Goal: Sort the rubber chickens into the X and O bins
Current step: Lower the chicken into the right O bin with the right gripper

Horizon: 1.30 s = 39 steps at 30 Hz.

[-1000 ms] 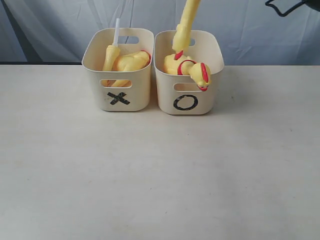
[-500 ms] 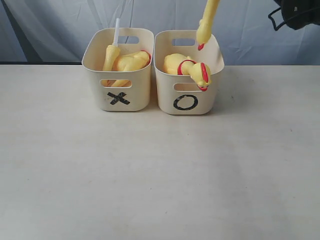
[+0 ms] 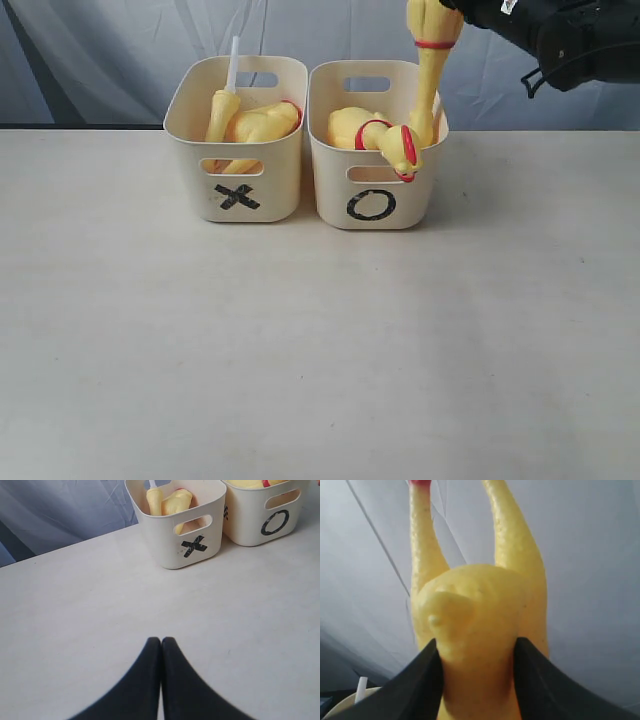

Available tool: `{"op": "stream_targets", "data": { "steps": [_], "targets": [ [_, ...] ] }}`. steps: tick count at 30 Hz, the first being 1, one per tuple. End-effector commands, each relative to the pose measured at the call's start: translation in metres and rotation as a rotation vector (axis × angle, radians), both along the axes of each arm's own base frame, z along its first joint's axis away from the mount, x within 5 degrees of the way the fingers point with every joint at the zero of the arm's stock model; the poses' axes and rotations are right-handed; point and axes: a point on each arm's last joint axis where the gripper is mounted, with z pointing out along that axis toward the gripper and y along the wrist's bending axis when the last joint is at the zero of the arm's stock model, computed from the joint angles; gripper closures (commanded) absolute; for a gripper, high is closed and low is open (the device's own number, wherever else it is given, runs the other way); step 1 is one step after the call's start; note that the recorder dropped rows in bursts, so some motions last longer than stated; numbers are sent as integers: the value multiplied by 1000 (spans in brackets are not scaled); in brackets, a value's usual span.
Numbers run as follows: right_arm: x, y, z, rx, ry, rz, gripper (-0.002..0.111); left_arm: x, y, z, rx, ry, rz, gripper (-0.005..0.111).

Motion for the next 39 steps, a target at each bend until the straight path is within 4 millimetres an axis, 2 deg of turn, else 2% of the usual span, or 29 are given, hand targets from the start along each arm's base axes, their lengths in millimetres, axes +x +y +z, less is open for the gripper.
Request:
{"op": "stream_targets", "data": {
  "steps": [1, 9, 13, 22, 29, 39],
  "targets": [
    [2, 3, -5, -46, -11, 26, 109, -1, 0, 0, -6, -5, -2, 107],
    [-1, 29, -18, -86, -2, 98, 109, -1, 0, 0, -6, -5, -2, 107],
    [0, 35, -26, -93, 13, 112, 109, -1, 0, 0, -4, -5, -1, 107],
    [4, 37, -46, -103, 56, 113, 109, -1, 0, 0, 0, -5, -1, 107],
    [4, 38, -51, -157, 71, 134, 109, -1, 0, 0, 13, -9, -8, 107],
    [8, 37, -41, -173, 85, 121, 109, -1, 0, 0, 13, -9, -8, 107]
  ]
}}
